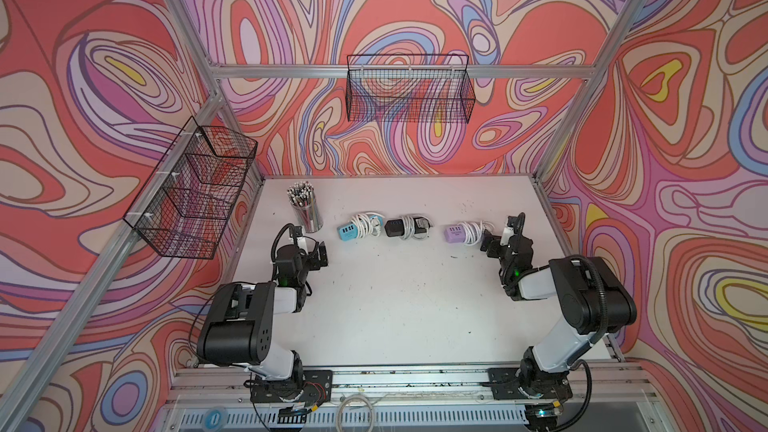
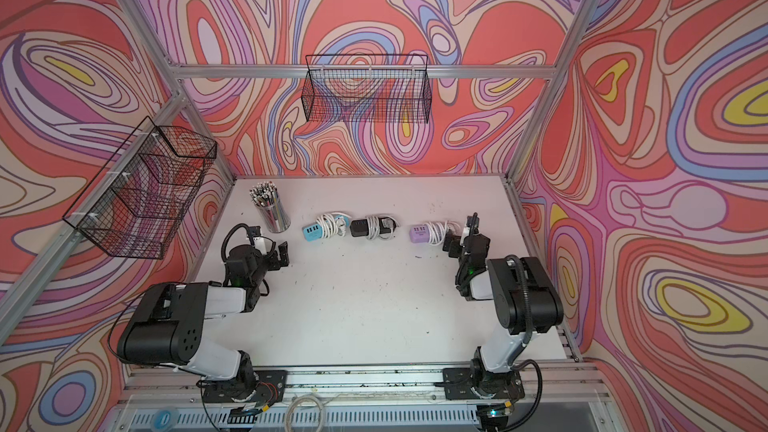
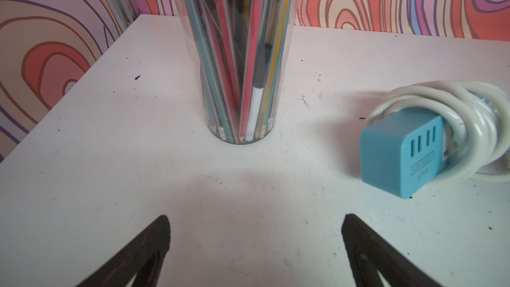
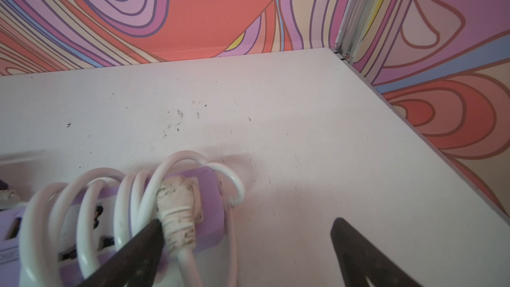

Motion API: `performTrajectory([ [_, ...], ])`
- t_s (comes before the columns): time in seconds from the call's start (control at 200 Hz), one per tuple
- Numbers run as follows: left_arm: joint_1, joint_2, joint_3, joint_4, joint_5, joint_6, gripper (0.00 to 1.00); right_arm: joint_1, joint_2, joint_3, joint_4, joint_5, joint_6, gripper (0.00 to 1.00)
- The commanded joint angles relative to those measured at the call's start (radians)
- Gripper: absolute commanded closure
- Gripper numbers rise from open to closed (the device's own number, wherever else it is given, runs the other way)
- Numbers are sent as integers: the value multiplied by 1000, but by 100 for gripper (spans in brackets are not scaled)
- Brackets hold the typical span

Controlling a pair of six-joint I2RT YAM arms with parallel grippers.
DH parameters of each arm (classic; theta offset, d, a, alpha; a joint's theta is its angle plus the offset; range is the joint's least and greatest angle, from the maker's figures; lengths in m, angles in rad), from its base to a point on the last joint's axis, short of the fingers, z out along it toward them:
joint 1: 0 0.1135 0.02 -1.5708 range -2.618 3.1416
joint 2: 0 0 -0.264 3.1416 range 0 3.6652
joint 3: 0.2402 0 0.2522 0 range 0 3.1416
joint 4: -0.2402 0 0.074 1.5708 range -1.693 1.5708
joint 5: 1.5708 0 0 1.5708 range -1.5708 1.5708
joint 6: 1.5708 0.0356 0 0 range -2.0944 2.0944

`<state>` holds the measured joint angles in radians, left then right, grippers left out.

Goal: Unwrap the cord wrapped around the power strip
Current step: Pick up the power strip from the center of the board.

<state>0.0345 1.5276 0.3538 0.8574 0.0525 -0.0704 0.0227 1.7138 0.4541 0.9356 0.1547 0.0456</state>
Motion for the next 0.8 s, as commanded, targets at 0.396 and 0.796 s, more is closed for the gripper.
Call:
performTrajectory([
  [0.396,-8,13,37,3,18,44,0,-1,10,11,29,1,-6,2],
  [0.796,-147,-209,282,-546,-587,-143,0,16,-234,456,-878,256,277,2],
])
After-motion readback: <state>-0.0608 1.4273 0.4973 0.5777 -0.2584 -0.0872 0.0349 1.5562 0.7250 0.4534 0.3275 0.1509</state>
